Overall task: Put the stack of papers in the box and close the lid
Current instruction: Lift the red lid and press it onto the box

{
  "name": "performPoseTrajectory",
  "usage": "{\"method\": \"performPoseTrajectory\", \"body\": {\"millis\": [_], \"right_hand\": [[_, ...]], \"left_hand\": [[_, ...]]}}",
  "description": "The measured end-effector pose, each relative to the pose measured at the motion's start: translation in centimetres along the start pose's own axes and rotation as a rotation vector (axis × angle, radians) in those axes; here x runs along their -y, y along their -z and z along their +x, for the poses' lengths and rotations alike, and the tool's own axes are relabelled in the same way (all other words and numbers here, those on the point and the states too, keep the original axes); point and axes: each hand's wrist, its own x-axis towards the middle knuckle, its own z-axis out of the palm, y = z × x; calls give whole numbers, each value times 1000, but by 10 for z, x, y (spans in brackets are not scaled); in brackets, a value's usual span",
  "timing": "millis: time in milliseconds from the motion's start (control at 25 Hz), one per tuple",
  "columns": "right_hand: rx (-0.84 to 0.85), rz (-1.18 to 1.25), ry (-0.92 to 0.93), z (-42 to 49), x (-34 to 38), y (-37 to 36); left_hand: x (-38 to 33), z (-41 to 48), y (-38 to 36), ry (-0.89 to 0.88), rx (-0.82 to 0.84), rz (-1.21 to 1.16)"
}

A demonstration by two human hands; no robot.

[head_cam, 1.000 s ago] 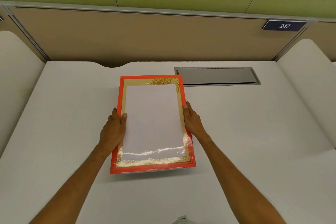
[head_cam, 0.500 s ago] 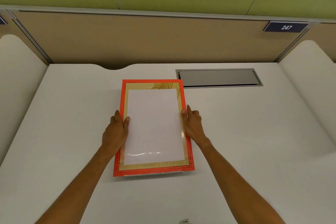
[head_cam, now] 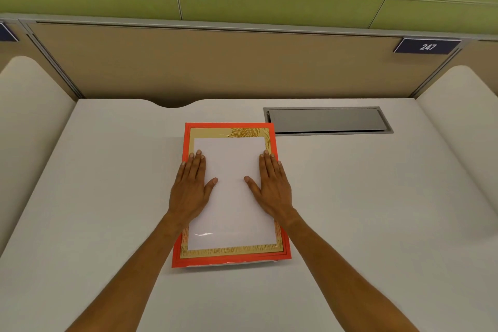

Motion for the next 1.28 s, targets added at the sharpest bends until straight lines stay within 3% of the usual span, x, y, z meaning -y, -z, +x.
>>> {"method": "performPoseTrajectory", "body": {"millis": [1280], "right_hand": [[59,-21,-35,12,-1,-14]], "left_hand": [[-1,13,-25,36,7,43]]}}
